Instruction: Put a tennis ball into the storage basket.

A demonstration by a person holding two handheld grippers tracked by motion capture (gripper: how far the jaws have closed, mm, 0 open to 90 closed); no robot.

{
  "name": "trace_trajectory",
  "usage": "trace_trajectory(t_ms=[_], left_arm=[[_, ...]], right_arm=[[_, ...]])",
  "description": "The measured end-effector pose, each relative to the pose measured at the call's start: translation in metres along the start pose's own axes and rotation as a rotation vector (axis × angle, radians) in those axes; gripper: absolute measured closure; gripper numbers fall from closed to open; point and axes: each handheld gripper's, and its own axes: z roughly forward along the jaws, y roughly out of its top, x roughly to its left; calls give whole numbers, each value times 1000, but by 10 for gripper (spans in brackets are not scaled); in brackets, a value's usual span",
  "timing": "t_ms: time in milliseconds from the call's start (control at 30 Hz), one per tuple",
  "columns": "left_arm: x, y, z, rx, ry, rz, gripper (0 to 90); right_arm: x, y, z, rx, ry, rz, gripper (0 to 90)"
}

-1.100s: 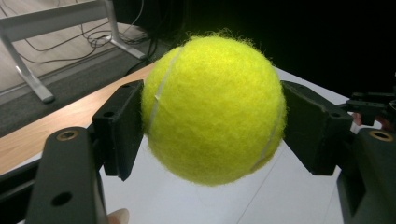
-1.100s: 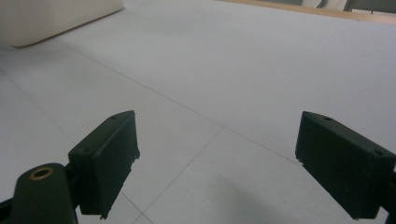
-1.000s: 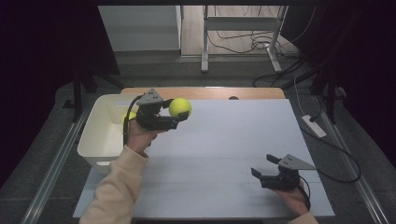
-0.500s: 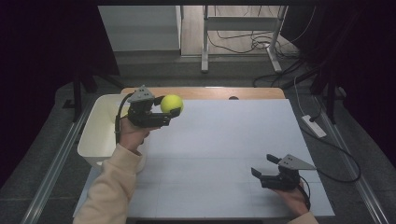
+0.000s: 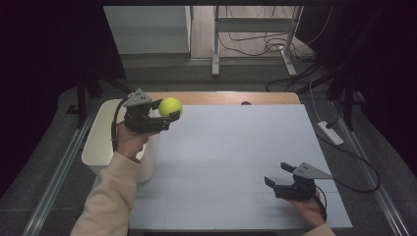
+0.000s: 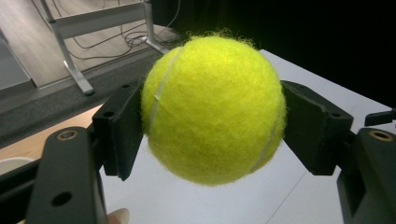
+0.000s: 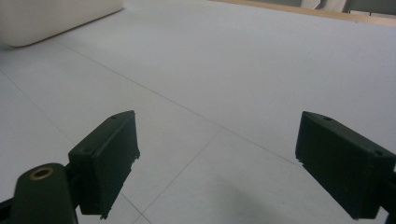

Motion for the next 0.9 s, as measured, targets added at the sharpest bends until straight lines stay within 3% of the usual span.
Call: trace_trajectory(t_ms=[900], left_arm=[[30,-15,-24,16,99,-54,278]], right_arm=[[1,1,1,5,-2,-1,130]])
